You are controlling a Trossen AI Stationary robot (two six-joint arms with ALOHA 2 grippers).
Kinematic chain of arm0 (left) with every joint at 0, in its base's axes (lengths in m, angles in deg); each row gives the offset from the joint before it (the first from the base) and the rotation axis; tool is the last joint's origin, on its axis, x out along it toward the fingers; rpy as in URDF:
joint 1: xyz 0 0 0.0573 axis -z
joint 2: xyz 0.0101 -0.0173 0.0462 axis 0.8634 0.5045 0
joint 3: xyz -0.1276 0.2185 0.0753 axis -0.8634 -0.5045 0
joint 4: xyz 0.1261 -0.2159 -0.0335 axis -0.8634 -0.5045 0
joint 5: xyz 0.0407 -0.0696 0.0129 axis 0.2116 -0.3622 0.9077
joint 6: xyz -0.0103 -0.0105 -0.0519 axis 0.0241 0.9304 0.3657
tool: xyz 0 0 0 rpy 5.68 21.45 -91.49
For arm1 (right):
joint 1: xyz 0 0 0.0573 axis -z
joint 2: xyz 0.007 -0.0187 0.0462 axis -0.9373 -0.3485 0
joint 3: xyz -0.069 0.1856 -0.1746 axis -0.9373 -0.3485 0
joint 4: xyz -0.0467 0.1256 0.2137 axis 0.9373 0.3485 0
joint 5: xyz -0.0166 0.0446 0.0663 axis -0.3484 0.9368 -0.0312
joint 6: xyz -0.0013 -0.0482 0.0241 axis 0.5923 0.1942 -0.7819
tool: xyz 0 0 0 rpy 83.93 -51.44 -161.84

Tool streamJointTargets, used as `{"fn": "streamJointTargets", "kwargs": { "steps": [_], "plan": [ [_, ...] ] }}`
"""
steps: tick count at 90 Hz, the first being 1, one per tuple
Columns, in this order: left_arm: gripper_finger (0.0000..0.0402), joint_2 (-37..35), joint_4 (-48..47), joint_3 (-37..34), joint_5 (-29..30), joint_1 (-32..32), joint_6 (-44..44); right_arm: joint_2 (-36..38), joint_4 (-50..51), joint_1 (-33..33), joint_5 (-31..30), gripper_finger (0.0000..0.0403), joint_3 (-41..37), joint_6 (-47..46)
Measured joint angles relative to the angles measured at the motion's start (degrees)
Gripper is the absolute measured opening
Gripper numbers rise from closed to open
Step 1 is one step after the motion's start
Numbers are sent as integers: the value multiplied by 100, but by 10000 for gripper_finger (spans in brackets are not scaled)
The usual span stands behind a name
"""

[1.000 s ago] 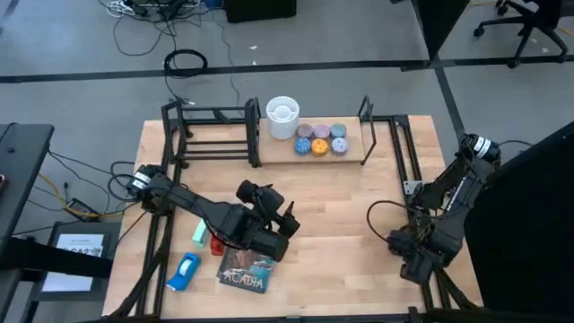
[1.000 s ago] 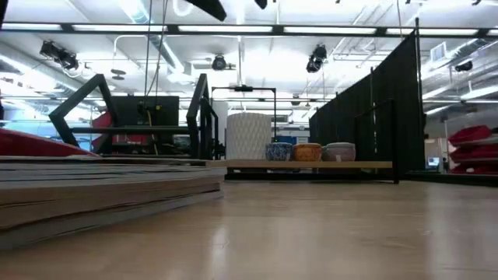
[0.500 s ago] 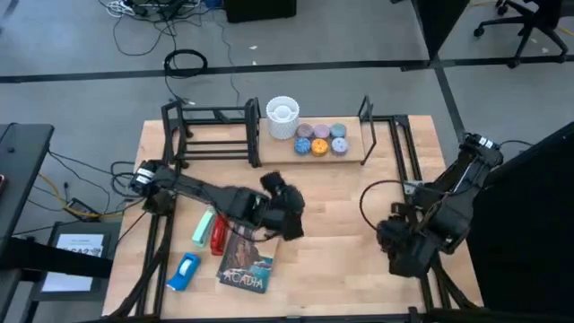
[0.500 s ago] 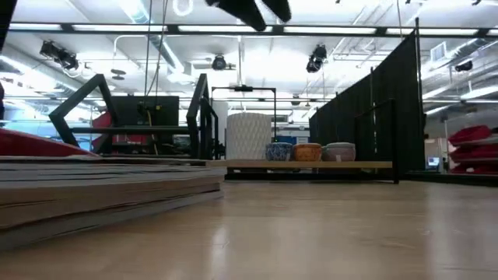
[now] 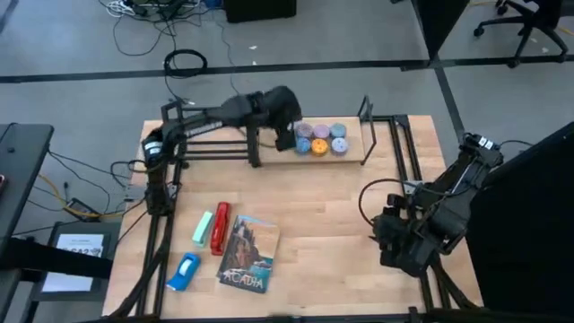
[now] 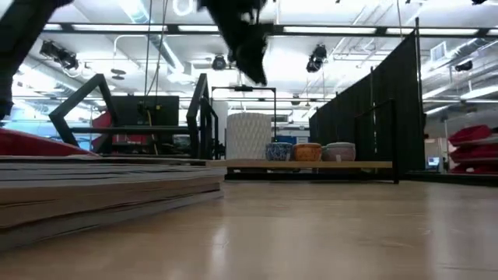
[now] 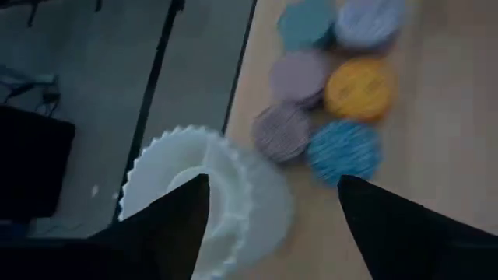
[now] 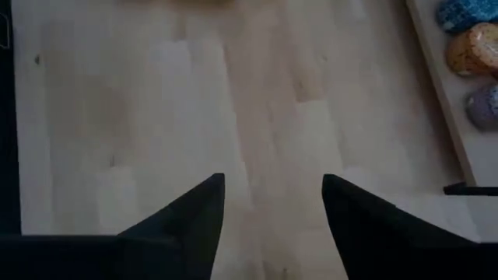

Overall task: Stock shelves
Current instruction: Remove the white pen organizer from the shelf

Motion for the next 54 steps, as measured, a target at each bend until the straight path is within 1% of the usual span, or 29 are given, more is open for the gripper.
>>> {"fn": "streamJointTargets", "kwargs": {
  "steps": [13, 29, 43, 54],
  "plan": [
    [253, 324, -61, 0, -157, -335, -115, 0, 4, 143, -5, 185, 0, 95],
    [228, 672, -207, -2, -145, -372, -118, 0, 19, 198, -21, 183, 0, 112],
    [186, 870, -207, 2, 126, -366, -107, 0, 37, 196, -20, 181, 0, 115],
    [131, 880, -213, 2, 354, -318, -94, 0, 33, 185, -21, 181, 0, 94]
  ]
}}
